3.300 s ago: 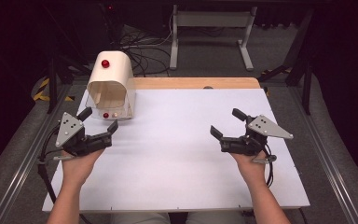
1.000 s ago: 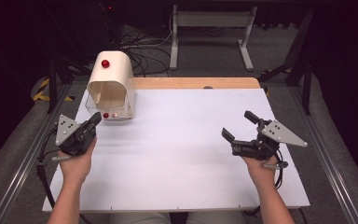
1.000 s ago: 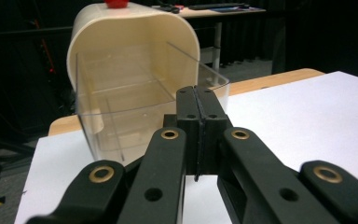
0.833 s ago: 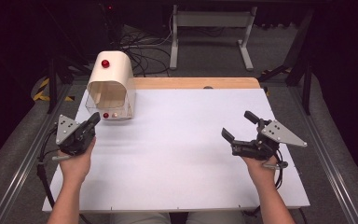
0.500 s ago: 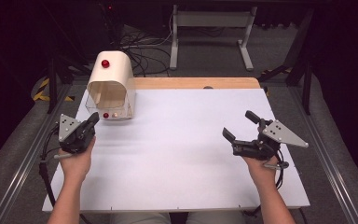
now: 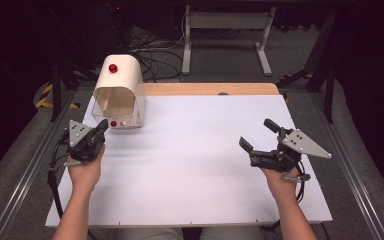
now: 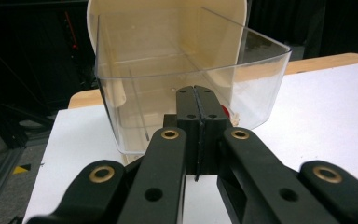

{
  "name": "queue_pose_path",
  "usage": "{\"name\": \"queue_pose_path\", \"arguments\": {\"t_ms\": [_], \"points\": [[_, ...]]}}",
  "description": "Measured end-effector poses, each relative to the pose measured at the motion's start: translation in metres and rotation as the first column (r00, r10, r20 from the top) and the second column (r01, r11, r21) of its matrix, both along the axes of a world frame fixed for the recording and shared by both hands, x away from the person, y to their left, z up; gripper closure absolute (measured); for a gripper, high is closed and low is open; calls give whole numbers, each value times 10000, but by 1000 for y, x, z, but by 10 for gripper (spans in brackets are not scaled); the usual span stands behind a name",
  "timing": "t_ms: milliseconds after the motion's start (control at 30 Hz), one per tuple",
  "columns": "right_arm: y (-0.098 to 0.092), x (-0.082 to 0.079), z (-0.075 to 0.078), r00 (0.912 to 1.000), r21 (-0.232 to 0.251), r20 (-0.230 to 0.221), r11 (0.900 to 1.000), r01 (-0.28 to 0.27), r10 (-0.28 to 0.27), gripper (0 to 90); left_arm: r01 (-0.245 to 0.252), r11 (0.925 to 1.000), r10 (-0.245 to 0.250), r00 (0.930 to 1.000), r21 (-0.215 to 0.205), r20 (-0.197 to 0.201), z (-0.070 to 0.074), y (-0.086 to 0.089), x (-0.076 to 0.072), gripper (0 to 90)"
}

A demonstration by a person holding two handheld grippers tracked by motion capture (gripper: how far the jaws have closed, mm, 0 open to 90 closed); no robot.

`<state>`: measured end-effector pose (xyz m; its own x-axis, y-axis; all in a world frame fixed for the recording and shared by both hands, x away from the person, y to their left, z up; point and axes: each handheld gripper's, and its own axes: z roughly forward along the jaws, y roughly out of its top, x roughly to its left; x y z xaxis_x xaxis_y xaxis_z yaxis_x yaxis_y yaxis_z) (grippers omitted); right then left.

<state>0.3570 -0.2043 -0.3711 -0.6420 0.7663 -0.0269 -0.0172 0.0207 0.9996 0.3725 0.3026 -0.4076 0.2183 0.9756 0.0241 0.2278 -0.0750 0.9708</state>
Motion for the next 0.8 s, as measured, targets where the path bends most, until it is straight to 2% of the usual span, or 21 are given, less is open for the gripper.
{"name": "queue_pose_path", "arguments": {"t_ms": [800], "points": [[0, 0, 0, 10000, 15, 25, 10000, -3, 3, 23, -253, 9997, 253, 9997, 26, -48, -2, 1, 9, 898]]}}
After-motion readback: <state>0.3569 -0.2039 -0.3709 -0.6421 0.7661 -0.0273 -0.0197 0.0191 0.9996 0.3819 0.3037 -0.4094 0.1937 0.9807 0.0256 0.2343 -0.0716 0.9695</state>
